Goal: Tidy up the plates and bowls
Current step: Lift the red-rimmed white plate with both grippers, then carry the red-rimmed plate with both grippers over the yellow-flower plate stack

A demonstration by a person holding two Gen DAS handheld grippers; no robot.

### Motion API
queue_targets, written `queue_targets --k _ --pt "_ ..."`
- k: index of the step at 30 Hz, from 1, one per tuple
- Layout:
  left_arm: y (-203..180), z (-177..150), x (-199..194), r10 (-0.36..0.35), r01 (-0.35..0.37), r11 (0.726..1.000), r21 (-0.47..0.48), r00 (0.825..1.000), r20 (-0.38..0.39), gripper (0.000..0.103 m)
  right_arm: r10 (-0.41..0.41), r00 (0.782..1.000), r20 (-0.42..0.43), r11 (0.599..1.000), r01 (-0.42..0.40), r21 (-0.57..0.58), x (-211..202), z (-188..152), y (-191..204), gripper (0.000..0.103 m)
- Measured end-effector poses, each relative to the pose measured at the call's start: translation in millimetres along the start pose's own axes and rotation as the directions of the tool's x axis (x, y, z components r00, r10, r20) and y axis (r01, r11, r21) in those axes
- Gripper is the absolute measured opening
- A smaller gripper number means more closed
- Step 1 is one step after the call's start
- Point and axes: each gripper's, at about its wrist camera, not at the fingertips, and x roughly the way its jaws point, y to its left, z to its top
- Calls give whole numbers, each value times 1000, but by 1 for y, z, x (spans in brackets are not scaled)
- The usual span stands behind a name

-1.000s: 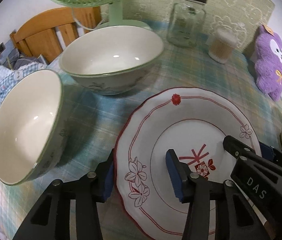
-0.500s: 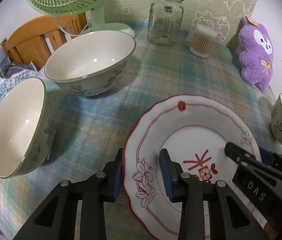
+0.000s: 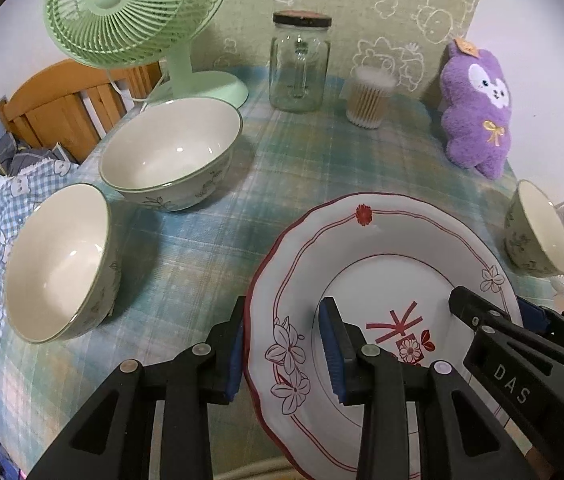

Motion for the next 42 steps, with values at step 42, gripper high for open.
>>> queue_targets --k 42 --pt "31 -121 -69 -150 171 957 233 983 -107 34 -180 982 -59 960 188 208 -85 -174 18 48"
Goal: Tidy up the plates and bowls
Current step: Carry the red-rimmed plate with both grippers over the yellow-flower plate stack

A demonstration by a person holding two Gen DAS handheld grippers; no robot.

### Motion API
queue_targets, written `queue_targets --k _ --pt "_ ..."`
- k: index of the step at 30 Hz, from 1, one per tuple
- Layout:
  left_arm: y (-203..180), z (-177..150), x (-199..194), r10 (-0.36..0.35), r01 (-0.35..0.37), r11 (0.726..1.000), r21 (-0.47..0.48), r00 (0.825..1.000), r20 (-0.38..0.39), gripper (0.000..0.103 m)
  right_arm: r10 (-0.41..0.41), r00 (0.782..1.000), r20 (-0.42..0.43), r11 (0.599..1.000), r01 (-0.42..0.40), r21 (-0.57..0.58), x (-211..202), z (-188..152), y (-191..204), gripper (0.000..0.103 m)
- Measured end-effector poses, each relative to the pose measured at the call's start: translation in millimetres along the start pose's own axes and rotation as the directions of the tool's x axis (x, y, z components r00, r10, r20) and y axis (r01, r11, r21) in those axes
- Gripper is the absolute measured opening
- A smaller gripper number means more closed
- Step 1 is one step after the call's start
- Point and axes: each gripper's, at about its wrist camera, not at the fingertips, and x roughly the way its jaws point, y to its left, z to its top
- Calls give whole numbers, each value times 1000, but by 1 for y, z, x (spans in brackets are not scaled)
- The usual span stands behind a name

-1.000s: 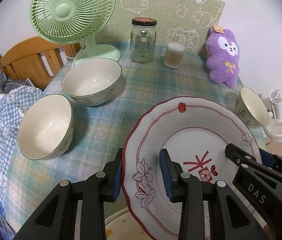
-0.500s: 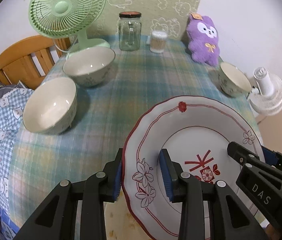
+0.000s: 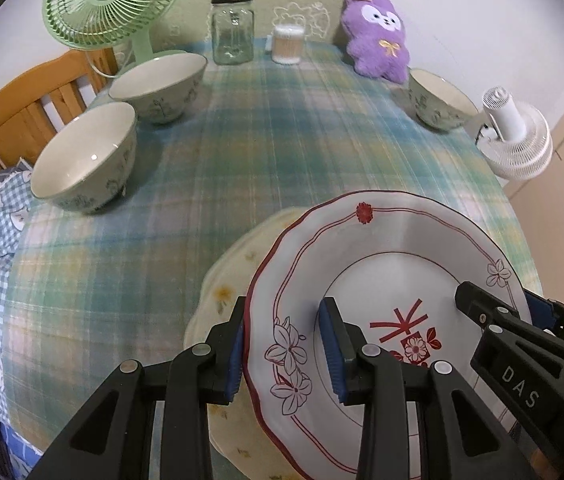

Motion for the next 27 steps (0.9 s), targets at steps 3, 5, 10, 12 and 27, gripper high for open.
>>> queue_targets --k 3,5,10,12,27 --pt "-2 -6 3 -8 9 1000 13 1000 -10 34 -16 1000 -11 1000 16 9 2 -8 -3 48" --pt "-3 -10 5 -12 12 1000 19 1000 -16 34 -21 1000 -17 1000 21 12 4 -11 -5 48" --pt "-4 -15 9 -9 9 1000 19 1000 -12 35 -30 1000 -4 1000 30 -7 4 -14 -2 48" --pt "-4 -17 10 -4 4 1000 16 1000 -13 36 -32 1000 0 999 32 -16 5 -14 0 48" --pt "-13 -20 10 74 -75 996 39 997 30 42 -32 999 6 997 32 -75 9 -15 0 48"
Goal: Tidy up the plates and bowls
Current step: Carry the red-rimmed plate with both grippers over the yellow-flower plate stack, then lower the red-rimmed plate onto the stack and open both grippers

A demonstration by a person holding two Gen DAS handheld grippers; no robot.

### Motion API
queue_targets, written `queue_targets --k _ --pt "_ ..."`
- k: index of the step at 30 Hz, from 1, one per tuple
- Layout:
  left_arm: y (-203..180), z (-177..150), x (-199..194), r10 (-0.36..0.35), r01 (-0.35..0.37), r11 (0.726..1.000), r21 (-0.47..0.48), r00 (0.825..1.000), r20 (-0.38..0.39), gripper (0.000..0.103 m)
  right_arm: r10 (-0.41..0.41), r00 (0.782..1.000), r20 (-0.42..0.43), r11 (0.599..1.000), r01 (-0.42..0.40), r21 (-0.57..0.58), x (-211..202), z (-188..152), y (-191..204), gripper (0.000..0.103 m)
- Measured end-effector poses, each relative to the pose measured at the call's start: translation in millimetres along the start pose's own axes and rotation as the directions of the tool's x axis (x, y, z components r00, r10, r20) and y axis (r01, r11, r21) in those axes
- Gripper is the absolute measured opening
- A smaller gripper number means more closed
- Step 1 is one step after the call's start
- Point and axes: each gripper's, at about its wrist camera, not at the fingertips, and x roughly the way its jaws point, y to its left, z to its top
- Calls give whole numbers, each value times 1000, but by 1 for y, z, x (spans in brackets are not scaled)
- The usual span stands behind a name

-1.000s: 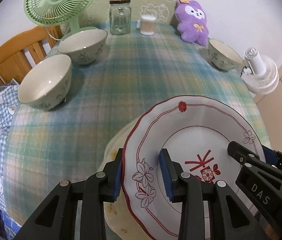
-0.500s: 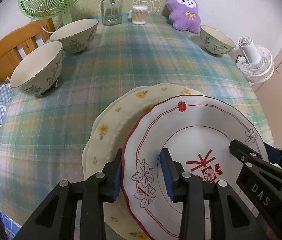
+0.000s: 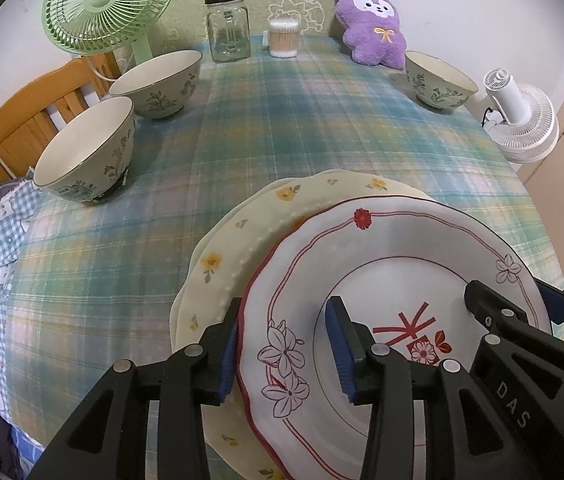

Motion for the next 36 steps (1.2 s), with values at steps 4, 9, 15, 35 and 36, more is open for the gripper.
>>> queue_targets --k 4,9,15,35,36 --pt "-1 1 0 11 -11 1000 -1 1000 -2 42 24 999 -24 1000 -24 1 0 1 -5 41" --pt "-4 2 1 29 -29 1000 10 999 -15 43 52 998 -44 999 -52 -1 0 3 -8 38" --pt "-10 2 2 43 -40 998 57 998 -44 56 54 998 -22 998 -55 -16 -3 0 -6 36" --pt "9 0 -6 89 -89 996 -8 995 -39 71 59 998 -12 998 -60 -29 5 3 3 39" --pt "10 0 -5 86 -86 996 -14 995 -43 71 64 998 -15 998 -65 -27 5 3 2 39"
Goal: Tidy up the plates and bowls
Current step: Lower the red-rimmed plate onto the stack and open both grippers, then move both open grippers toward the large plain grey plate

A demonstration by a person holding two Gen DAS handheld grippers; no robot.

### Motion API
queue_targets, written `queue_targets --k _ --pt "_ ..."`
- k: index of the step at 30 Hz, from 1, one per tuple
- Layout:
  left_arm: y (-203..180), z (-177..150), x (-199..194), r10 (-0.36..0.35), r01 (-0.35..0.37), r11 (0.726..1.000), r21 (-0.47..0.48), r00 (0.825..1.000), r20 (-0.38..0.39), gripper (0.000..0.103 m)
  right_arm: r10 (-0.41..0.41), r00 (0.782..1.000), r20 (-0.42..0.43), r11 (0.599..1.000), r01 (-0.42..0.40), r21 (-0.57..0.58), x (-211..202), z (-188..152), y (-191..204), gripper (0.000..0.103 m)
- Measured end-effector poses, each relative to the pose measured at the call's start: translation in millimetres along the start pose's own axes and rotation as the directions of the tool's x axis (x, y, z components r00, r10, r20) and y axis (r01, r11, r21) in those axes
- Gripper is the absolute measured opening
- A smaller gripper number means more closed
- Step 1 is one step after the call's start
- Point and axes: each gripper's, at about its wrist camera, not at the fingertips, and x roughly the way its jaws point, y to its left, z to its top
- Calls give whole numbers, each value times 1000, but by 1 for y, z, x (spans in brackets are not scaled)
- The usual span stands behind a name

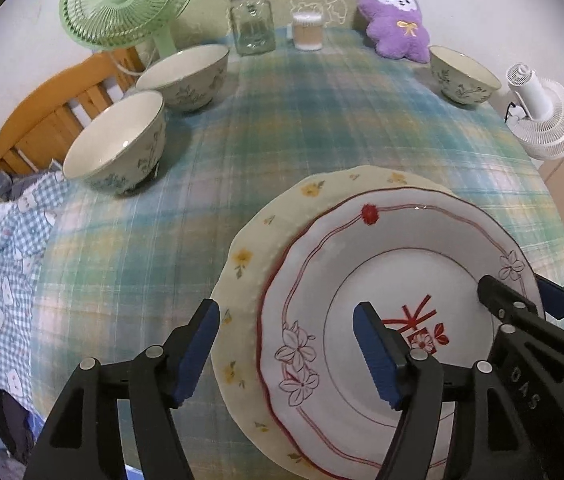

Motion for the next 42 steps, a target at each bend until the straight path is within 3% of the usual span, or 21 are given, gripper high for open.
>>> queue_targets --k 6,7,8,9,24,27,29,31,37,42 --pt "8 -3 0 -16 16 1000 -8 1000 -6 72 2 1000 -16 998 -1 58 -12 -5 -10 39" --pt "9 -4 0 -19 19 1000 -10 1000 -7 72 1 1000 -18 998 0 63 -14 -6 -10 37" --pt "11 -5 0 -26 26 1000 -14 1000 -10 72 11 1000 -19 998 -10 67 -16 -8 -10 26" --pt "12 -6 0 -28 28 999 -17 1000 -10 72 21 1000 -22 998 -19 66 -17 -9 -7 23" --pt "32 -12 -13 -75 74 997 17 997 30 78 -15 1000 -4 991 16 133 -15 -7 3 26" --pt "36 -7 -19 -82 82 997 7 996 34 81 7 1000 0 991 -7 132 -22 -1 4 35" --pt "37 -2 -23 -90 90 996 1 995 43 83 35 999 35 992 -39 117 -33 5 7 54" --pt "38 4 -30 -88 88 996 9 994 64 83 59 996 73 993 -66 102 -43 12 10 64" --pt "57 22 -49 -42 53 994 -96 992 120 85 150 981 124 988 -153 18 -63 39 23 67" --pt "77 33 -54 -31 52 987 -151 990 139 88 179 971 157 984 -175 -42 -74 58 42 71"
